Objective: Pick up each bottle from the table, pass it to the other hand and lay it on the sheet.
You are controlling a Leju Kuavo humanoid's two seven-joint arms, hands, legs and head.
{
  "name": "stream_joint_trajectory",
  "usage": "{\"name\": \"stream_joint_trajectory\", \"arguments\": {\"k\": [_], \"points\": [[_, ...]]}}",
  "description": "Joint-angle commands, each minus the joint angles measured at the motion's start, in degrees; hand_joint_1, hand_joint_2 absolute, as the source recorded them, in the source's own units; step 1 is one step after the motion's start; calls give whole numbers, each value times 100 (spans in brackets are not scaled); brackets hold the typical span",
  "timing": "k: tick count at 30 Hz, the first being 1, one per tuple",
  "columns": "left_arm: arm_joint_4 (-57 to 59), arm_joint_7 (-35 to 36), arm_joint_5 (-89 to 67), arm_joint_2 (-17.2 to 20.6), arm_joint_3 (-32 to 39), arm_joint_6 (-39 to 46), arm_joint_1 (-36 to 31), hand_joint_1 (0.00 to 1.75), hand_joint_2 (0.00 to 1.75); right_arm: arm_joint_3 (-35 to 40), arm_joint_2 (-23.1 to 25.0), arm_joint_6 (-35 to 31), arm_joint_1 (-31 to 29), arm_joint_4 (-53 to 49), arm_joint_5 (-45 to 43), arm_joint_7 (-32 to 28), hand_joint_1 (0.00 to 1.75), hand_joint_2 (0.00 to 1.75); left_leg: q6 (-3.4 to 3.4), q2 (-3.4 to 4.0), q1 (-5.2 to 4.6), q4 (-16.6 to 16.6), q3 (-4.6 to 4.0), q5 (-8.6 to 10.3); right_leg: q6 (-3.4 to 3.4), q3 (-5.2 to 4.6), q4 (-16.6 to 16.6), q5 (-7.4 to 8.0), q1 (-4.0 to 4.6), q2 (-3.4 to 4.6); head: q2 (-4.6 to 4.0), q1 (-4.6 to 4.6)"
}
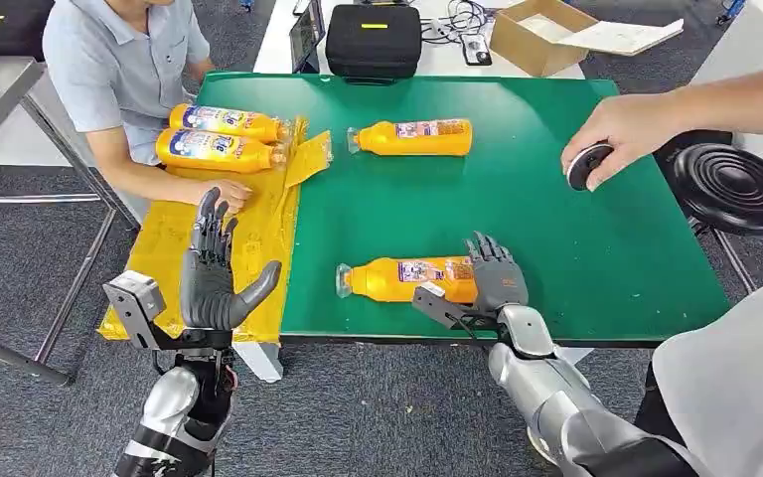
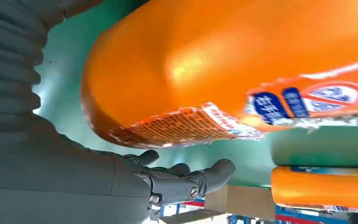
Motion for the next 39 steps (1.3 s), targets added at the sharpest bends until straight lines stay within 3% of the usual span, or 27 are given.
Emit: {"name": "stream_joint_trajectory", "arguments": {"k": [1, 5, 7, 10, 11, 12, 21, 29, 33, 39], "points": [[297, 24, 16, 31, -53, -5, -123, 0, 175, 322, -123, 75, -224, 492, 22, 39, 0, 175, -4, -4, 1, -4, 21, -5, -8, 23, -3, -7, 2, -6, 0, 0], [297, 24, 16, 31, -53, -5, -123, 0, 175, 322, -123, 75, -224, 492, 22, 39, 0, 175, -3, -6, 1, -6, 16, -2, -6, 18, -4, -5, 1, -8, 0, 0], [297, 62, 49, 20, -43, -17, -118, 0, 175, 331, -105, 430, -268, 572, 75, 279, 0, 175, -4, -5, 2, -5, 25, -6, -8, 26, -4, -9, 2, -7, 0, 0], [358, 110, 90, -8, -52, -41, -149, 0, 175, 222, -130, 761, -231, 515, -33, 92, 2, 175, -3, -6, 1, -4, 18, -3, -6, 20, -3, -6, 2, -8, 0, -2], [392, 118, 102, -16, -57, -47, -169, 0, 175, 168, -136, 705, -179, 482, -85, -47, 148, 175, -3, -11, 0, -5, 19, -2, -6, 22, -4, -7, 1, -12, 0, 0], [423, 118, 103, -16, -65, -47, -190, 0, 175, 58, -119, 718, -131, 487, -197, -204, 175, 175, -4, -12, 4, -4, 30, -6, -9, 35, -6, -11, 5, -15, 0, -2], [457, -70, 10, -29, -46, 132, -241, 0, 175, -924, 46, 840, 192, 460, -1201, -1287, 175, 175, -5, -13, 5, -9, 34, -5, -8, 37, -10, -9, 5, -16, 0, 0], [501, -67, 12, -4, -61, 141, -293, 0, 175, -1276, 117, 938, 311, 471, -1549, -1555, 175, 175, -7, -6, 8, -8, 38, -6, -10, 39, -11, -7, 11, -10, 0, -2], [482, -146, -23, -40, 4, 320, -268, 0, 175, -1542, 191, 838, 341, 392, -1797, -1997, 175, 175, -5, -9, 4, -7, 37, -3, -7, 35, -9, -6, 7, -12, 0, 0], [479, -147, -23, -38, 2, 321, -264, 0, 175, -1545, 213, 846, 325, 384, -1801, -1988, 175, 175, -4, -3, 2, -5, 39, -2, -6, 36, -5, -3, 4, -6, 0, -2]]}}
